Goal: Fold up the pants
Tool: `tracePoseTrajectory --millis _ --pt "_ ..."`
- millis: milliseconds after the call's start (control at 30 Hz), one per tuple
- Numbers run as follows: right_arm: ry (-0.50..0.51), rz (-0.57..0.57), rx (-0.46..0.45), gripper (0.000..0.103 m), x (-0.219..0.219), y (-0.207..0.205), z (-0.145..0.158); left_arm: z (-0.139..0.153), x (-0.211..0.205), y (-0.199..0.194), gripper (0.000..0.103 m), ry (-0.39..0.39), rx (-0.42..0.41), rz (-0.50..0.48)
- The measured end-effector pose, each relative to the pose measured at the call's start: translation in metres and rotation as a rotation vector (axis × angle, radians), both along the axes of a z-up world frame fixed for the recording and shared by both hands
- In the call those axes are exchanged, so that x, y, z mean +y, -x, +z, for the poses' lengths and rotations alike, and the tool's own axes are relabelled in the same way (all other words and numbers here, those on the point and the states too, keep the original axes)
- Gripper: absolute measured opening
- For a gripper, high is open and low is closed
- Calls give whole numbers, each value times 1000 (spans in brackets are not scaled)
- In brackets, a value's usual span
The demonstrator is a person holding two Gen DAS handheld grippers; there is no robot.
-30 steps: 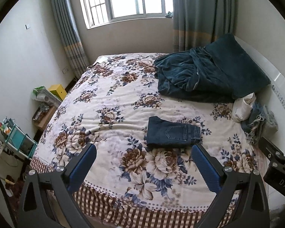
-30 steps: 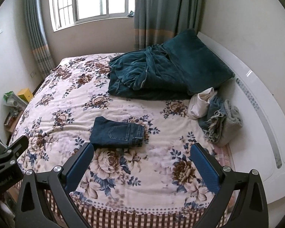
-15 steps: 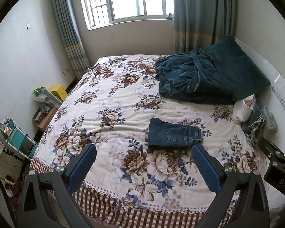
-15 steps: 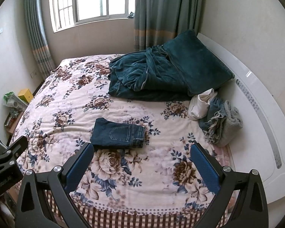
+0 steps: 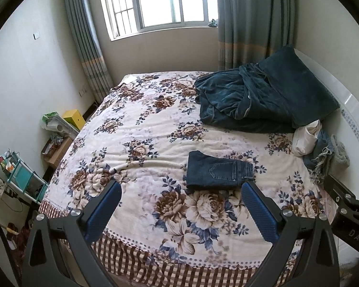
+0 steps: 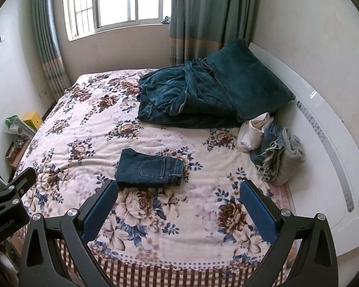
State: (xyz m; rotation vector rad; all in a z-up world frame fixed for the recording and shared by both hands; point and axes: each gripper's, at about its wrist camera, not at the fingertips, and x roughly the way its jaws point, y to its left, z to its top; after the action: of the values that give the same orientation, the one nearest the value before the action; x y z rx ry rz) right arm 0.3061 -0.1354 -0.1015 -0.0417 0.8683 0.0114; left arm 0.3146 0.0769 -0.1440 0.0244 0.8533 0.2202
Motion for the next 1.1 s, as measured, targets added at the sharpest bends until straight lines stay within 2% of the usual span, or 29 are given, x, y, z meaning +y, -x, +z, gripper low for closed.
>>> tracePoseTrajectory --millis 1100 --pt "-6 36 -15 103 7 5 9 13 -2 15 103 -20 -29 27"
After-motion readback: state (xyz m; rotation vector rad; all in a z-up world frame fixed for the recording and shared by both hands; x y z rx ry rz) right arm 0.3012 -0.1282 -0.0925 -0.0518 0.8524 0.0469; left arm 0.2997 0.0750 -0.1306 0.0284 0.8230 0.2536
